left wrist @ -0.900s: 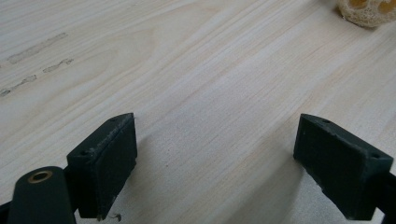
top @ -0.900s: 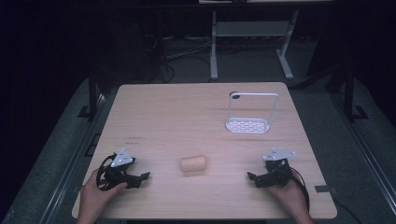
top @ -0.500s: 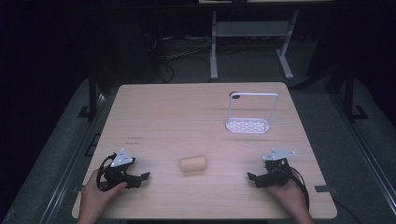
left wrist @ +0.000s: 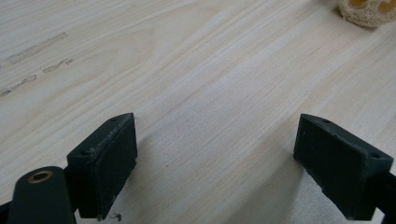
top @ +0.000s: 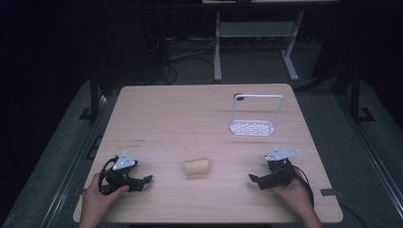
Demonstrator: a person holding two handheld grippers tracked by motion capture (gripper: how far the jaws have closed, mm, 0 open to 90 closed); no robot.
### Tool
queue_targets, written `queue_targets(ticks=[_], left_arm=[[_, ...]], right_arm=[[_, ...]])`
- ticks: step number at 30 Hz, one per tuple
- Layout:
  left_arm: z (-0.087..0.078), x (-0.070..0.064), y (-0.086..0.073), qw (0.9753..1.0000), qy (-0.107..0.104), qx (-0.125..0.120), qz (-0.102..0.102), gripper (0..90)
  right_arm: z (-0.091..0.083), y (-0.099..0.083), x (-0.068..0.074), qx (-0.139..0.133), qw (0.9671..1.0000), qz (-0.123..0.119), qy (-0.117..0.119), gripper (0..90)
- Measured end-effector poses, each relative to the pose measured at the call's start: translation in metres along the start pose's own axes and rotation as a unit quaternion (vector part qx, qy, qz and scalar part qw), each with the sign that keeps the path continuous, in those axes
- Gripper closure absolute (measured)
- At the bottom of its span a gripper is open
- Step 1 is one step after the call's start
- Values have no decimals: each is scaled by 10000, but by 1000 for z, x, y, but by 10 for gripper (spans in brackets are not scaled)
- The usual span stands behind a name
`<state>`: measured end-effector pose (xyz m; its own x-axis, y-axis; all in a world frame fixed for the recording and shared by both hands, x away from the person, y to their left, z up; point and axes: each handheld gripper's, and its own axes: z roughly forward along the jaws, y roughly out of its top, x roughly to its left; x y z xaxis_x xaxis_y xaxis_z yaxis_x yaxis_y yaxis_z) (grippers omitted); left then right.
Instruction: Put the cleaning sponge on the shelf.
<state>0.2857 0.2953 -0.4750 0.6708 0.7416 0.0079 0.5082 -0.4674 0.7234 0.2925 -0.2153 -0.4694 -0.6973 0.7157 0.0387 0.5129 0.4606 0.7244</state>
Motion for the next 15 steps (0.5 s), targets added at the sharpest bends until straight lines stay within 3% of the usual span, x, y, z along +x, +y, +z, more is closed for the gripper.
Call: queue_targets(ticks=[8, 10, 15], left_arm=[[0, 0, 0, 10000, -2, 1, -3, 129], [0, 0, 0, 10000, 0, 1, -1, 129], [0, 0, 0, 10000, -1, 1, -1, 129]], right_arm=[[-1, 17, 2, -128, 9993, -205, 297, 41], [2, 25, 5, -145, 9984, -375, 395, 41], [6, 34, 9, -147, 9975, -506, 466, 43]])
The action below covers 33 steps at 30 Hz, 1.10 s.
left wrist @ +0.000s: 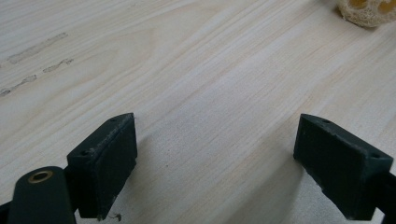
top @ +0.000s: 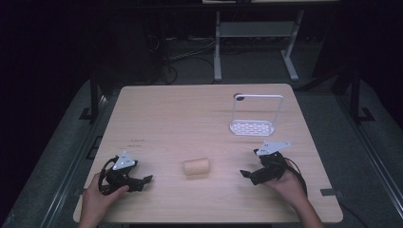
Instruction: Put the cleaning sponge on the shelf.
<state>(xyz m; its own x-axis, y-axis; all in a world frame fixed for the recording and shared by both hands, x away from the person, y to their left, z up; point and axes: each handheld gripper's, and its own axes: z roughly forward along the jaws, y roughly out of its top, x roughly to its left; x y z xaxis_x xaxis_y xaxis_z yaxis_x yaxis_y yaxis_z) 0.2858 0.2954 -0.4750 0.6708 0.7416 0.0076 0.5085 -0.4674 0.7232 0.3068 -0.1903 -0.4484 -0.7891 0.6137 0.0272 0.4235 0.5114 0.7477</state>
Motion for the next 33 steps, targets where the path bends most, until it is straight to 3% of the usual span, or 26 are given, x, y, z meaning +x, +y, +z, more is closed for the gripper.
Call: queue_targets(ticks=[10, 33], left_arm=[[0, 0, 0, 10000, 0, 0, 0, 129], [0, 0, 0, 10000, -5, 8, -13, 129]], right_arm=[[9, 17, 3, -60, 9992, -210, 321, 50], [25, 42, 8, -89, 9955, -508, 799, 50]])
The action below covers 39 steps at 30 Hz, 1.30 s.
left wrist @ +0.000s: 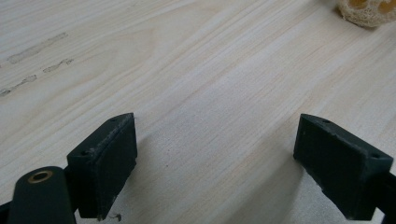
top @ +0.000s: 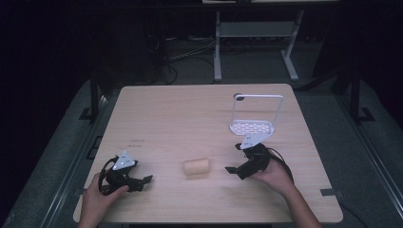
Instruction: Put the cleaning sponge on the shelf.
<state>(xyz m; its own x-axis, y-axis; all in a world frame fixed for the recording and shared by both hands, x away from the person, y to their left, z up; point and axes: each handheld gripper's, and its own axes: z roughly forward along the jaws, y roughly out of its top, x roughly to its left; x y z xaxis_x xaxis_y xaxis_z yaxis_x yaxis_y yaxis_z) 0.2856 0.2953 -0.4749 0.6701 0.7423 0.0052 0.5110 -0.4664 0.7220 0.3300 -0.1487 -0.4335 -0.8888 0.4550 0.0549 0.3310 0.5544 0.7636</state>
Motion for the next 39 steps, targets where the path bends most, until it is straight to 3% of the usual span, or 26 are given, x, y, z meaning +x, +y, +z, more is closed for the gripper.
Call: queue_targets(ticks=[27, 39], left_arm=[[0, 0, 0, 10000, 7, -10, 2, 129], [0, 0, 0, 10000, 8, -10, 4, 128]], right_arm=[[27, 33, 6, 79, 9981, -410, 454, 54], [43, 46, 11, 151, 9963, -664, 529, 55]])
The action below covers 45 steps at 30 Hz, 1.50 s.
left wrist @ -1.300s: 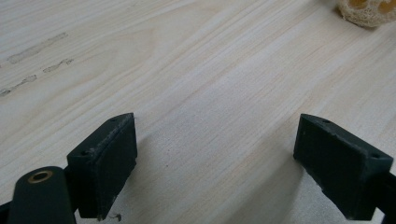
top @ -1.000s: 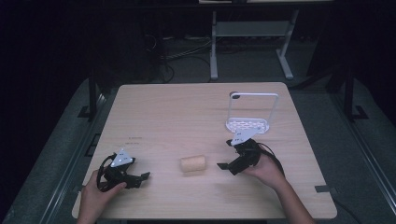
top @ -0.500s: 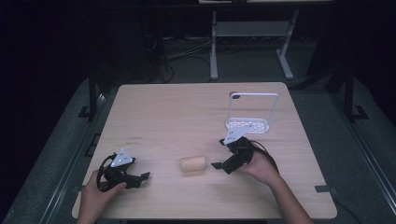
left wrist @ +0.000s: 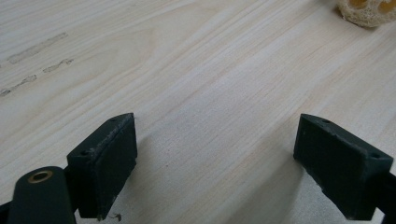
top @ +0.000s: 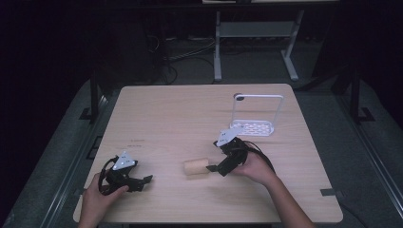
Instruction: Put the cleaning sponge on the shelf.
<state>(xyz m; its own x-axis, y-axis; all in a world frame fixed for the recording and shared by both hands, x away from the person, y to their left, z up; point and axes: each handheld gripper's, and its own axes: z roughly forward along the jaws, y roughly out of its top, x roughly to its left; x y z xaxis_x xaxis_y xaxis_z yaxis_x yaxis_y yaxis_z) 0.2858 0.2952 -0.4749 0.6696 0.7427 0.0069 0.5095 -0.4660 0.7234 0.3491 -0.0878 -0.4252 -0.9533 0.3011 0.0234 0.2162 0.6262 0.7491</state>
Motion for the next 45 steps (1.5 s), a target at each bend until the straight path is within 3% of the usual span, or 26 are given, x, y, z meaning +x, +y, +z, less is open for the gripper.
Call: queue_targets(ticks=[14, 26, 33, 36, 45], left_arm=[[0, 0, 0, 10000, 0, 0, 0, 129], [0, 0, 0, 10000, -4, 0, -11, 129], [0, 0, 0, 10000, -5, -1, -10, 129], [0, 0, 0, 10000, -5, 0, -10, 129], [0, 0, 0, 10000, -4, -2, -11, 129]], right_arm=[[17, 14, 0, -47, 9996, -54, 285, 56], [39, 19, 2, 101, 9976, -190, 660, 64], [47, 17, 1, 185, 9967, -230, 759, 65], [51, 16, 0, 216, 9962, -275, 801, 140], [60, 13, 0, 487, 9948, -370, 811, 152]])
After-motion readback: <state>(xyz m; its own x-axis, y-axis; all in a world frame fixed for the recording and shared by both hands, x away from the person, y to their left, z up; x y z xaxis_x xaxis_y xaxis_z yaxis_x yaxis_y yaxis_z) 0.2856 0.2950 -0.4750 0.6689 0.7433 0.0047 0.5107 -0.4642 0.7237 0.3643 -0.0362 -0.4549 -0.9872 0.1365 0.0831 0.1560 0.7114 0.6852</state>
